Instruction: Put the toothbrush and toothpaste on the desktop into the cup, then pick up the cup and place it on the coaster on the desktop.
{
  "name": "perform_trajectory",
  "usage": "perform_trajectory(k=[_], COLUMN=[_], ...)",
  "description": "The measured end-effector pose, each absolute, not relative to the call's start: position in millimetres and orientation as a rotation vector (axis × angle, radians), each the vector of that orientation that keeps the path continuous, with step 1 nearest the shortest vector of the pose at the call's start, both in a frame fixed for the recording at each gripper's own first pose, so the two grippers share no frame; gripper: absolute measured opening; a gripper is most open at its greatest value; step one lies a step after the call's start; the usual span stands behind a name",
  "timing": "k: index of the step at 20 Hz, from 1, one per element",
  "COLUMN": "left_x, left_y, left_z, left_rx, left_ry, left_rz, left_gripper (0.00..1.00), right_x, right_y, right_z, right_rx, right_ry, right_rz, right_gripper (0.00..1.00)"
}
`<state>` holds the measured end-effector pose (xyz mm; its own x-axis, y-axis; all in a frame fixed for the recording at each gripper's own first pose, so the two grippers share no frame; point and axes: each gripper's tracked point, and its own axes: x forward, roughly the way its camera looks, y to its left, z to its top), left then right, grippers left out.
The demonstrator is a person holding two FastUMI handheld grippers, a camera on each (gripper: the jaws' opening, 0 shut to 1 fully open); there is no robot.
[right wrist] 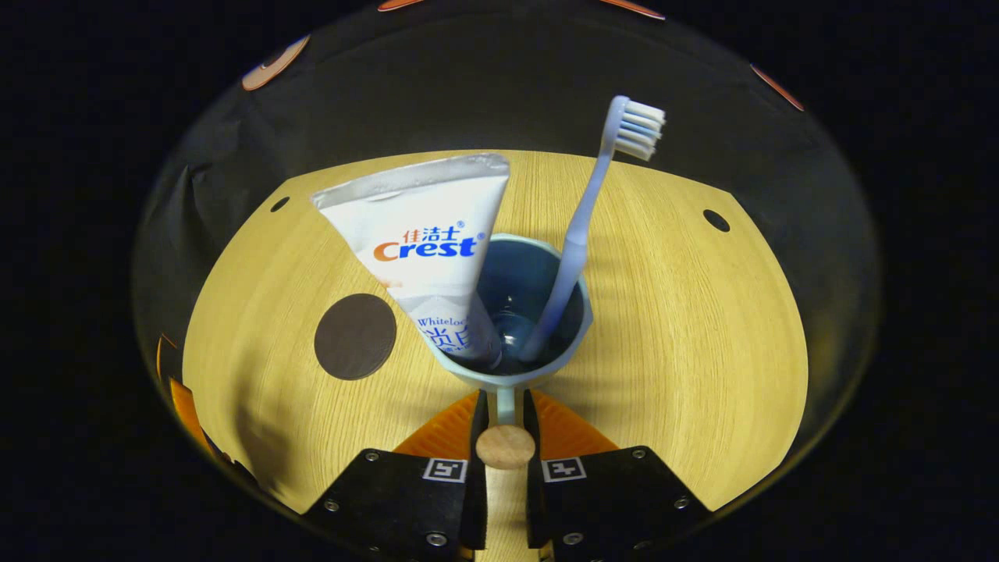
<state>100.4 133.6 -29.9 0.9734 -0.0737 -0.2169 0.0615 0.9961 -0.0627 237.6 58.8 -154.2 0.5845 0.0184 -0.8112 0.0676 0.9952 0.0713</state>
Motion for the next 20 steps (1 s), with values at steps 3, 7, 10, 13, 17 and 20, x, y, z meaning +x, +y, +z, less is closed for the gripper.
perform_trajectory(k=[3,7,10,13,17,20], left_x=[97,91,87,83,76,75], left_y=[136,138,142,144,148,161], left_z=[-31,-35,-38,-39,-39,-46], left_rx=[-0.055,-0.070,-0.060,-0.073,-0.084,-0.092], left_ry=[0.228,0.237,0.242,0.242,0.256,0.266], left_rz=[-0.064,-0.056,-0.041,-0.031,-0.011,0.008], left_gripper=[0.97,0.97,0.97,0.97,0.97,0.97], right_x=[240,243,245,246,248,249], right_y=[61,65,65,63,60,61], right_z=[-152,-150,-148,-145,-142,-141], right_rx=[0.110,0.131,0.118,0.098,0.071,0.057], right_ry=[0.913,0.884,0.864,0.850,0.846,0.846], right_rz=[-0.004,0.033,0.058,0.088,0.127,0.143], right_gripper=[0.20,0.20,0.20,0.20,0.20,0.20])
